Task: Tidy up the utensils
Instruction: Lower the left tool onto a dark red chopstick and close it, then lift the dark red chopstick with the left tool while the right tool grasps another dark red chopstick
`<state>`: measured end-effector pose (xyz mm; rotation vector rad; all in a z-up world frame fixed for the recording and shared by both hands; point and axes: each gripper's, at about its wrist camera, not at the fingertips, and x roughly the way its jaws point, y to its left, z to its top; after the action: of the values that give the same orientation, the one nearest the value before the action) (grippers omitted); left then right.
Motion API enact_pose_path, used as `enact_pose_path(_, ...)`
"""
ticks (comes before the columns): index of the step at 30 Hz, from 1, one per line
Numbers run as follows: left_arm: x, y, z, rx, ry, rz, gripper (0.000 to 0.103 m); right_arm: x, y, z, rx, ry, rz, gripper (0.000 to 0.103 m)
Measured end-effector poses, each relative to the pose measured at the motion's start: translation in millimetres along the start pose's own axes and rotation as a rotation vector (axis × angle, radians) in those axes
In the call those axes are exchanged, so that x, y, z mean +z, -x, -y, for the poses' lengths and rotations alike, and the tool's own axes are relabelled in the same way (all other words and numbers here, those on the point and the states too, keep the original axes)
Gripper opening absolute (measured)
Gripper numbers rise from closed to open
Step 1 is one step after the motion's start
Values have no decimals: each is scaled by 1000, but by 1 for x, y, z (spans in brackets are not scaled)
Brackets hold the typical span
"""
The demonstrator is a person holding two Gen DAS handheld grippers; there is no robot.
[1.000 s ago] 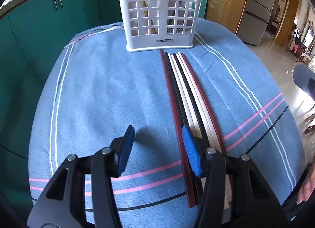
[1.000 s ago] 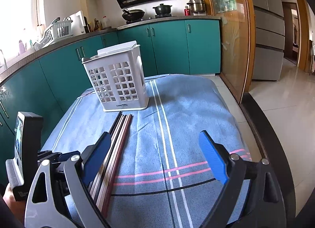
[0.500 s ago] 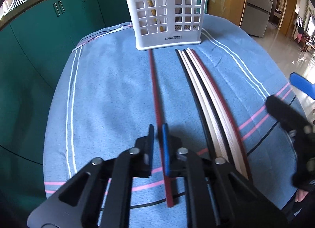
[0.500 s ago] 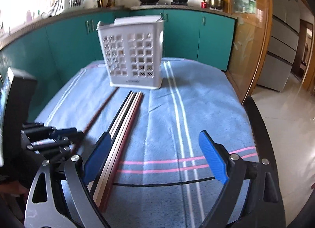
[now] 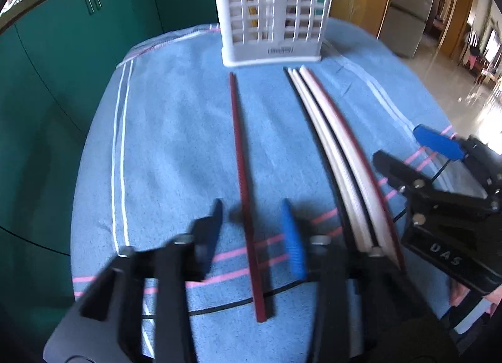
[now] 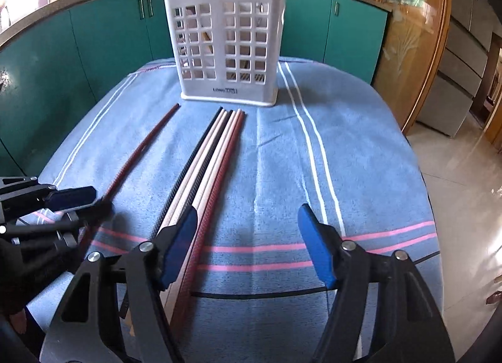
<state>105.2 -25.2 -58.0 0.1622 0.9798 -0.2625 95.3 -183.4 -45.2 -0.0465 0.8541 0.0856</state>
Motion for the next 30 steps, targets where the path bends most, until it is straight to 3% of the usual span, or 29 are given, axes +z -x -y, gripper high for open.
enact_pose_path(8,35,-8,-27,10,110,50,45,21,-19,2,-4,-42,-10,67)
enact_pose_path(16,78,-29,-33,28,125,60,45,43,-53,1,-7,-35,-88,65)
enact_pose_path(23,78,-29,-31,23,128,59,45,44,-50,11,-31,-71,-48,62)
enact_pose_path(30,72,-40,-33,17,126,32,45,43,-58,8,-74,-22,-59,63)
